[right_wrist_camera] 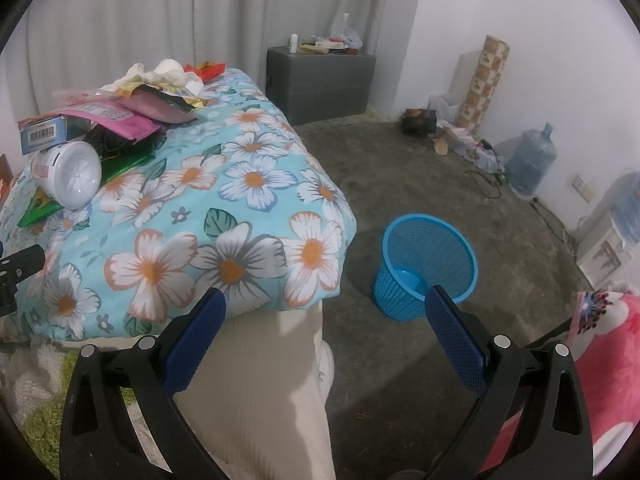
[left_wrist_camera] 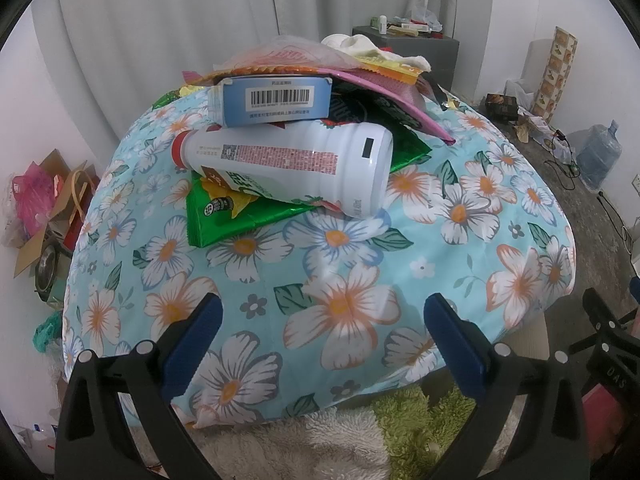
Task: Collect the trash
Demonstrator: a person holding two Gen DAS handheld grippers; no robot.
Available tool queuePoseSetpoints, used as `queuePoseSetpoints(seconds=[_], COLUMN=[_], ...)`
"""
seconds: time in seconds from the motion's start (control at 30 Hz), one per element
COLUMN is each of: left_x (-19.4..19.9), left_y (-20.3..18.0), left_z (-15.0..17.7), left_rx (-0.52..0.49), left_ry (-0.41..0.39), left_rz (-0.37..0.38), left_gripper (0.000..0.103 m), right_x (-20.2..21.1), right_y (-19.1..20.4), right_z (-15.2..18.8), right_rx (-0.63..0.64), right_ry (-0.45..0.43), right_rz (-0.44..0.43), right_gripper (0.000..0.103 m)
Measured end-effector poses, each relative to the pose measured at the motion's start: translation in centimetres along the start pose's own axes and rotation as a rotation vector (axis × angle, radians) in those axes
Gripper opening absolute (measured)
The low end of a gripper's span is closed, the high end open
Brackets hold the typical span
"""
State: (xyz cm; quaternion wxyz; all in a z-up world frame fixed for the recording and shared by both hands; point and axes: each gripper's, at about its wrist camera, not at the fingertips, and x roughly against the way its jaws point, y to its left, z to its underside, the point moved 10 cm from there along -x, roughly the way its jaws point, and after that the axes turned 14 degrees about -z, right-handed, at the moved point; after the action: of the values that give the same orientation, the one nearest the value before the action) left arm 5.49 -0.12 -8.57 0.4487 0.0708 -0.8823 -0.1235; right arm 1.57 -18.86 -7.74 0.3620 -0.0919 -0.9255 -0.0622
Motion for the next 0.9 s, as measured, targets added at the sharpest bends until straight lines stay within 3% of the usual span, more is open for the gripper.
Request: queuePoseSetpoints(seconds=[0.9], left_x=[-0.02], left_y=[0.05], left_z=[0.05], left_rx=[0.000], left_ry=[0.005], left_rz=[0.003], left_gripper=[0.099], right_x=[-0.48], right_y=[0.30], right_z=[0.33], right_rx=[-0.004], right_ry=[0.001], right_rz=[-0.002], right_gripper=[0.095])
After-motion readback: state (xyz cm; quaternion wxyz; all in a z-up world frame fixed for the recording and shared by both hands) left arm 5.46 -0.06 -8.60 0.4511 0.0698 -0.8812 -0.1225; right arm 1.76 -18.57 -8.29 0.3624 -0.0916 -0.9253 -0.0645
